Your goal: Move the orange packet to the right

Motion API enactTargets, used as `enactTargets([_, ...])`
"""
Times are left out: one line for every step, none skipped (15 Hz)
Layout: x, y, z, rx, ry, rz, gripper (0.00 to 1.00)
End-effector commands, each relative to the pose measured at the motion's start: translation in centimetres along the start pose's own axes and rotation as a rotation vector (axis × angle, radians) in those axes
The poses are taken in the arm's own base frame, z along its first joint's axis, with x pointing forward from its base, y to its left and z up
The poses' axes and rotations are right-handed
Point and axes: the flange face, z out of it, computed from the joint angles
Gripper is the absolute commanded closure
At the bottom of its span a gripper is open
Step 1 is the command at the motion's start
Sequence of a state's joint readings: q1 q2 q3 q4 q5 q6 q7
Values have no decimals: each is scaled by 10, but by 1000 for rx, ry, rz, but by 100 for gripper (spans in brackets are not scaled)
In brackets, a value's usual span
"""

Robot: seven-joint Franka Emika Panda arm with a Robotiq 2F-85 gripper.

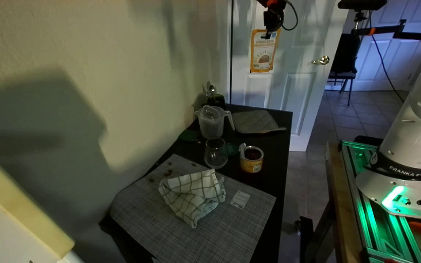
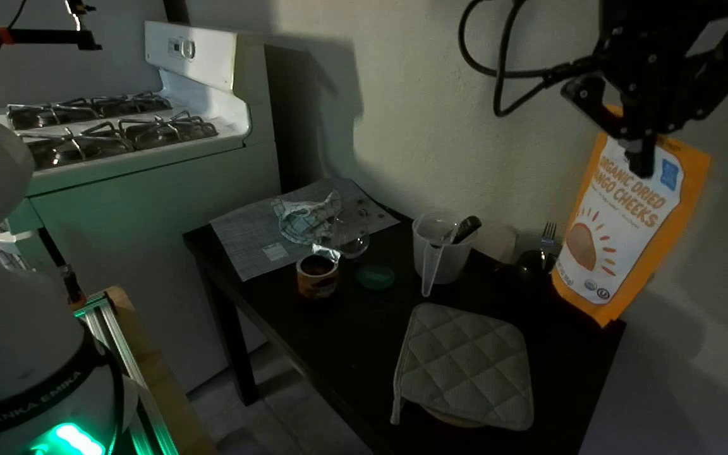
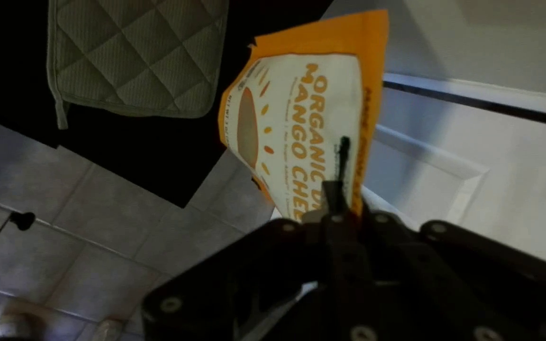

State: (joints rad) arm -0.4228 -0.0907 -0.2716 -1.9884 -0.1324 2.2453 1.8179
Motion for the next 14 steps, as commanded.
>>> enactTargets([-16,-19,39,-30,-43,145,99])
enactTargets([-24,-24,54,-33,-43,171,99])
enactTargets([-28,-30,63,-46,-41,201,99])
enactTargets([-34,-32,71,-104,-70,158,99])
enactTargets([-24,-19,57,-69,-45,130,97])
enactTargets([-30,-23,66,-81,-55,137,97])
enactTargets([-34,-26,73,-87,-57,139,97])
enactTargets([-36,-28,76,-88,-56,140,97])
enactTargets([-36,-30,77,-88,-56,141,97])
enactTargets([-42,-33,81,-85,-74,169,99])
enactTargets([-46,-37,89,-83,-82,202,99])
enactTargets([-52,-39,101,-89,-89,228,99])
enactTargets([-57,-39,111,-106,-106,242,99])
enactTargets([-64,-40,121,-89,-117,259,99])
